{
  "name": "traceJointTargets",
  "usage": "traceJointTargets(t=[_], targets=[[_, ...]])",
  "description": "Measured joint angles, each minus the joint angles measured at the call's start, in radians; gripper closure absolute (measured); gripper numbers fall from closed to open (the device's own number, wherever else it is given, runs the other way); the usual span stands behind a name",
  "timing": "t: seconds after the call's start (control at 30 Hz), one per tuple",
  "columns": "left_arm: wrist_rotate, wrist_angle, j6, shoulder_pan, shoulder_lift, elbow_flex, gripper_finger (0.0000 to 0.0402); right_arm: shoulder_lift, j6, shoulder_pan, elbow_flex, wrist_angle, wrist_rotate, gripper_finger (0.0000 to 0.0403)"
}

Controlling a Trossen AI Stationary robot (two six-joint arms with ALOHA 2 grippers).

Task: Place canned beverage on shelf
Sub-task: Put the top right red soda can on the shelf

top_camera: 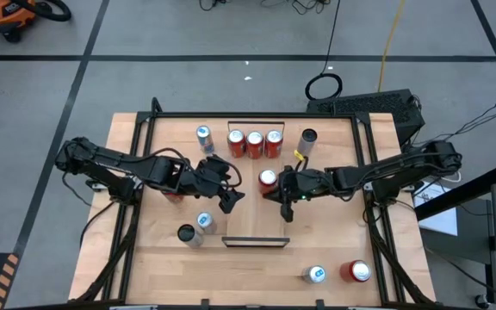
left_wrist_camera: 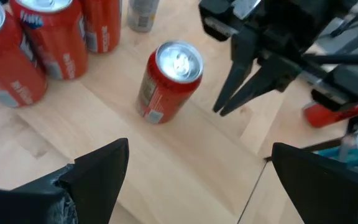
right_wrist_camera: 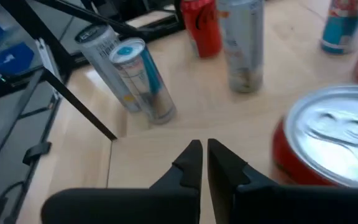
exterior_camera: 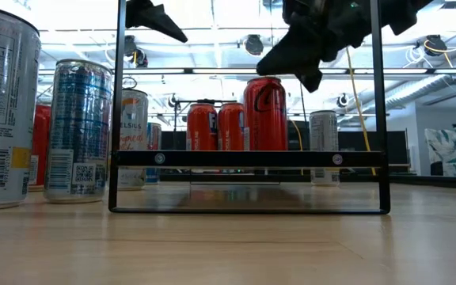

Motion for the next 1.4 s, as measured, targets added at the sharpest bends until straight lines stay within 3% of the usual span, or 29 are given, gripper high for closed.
traceJointTargets(t=[0.13, 0.37, 0.53, 0.83, 1.27, 1.4], targets=[[0.000, -0.059, 0.003, -0.009, 0.000, 0.000, 0.0008, 0.035, 0.005, 0.008, 0.000, 0.049, 0.022, 0.0403], [0.004, -0.069, 0.027, -0.034, 0.000, 0.000, 0.0048, 0.055, 0.003, 0.010, 0.000, 0.055, 0.207, 0.0403], [0.005, -0.067, 0.028, -0.034, 0.006, 0.000, 0.0070, 0.067, 0.007, 0.005, -0.001, 0.044, 0.225, 0.0403], [0.005, -0.067, 0.037, -0.034, 0.006, -0.001, 0.0073, 0.066, 0.003, -0.010, 0.000, -0.008, 0.316, 0.0403], [0.005, -0.068, 0.055, -0.034, 0.006, -0.001, 0.0073, 0.058, 0.002, -0.054, -0.001, -0.012, 0.309, 0.0403], [0.005, -0.068, 0.053, -0.034, 0.006, -0.001, 0.0073, 0.002, 0.023, -0.053, 0.021, -0.050, 0.194, 0.0403]])
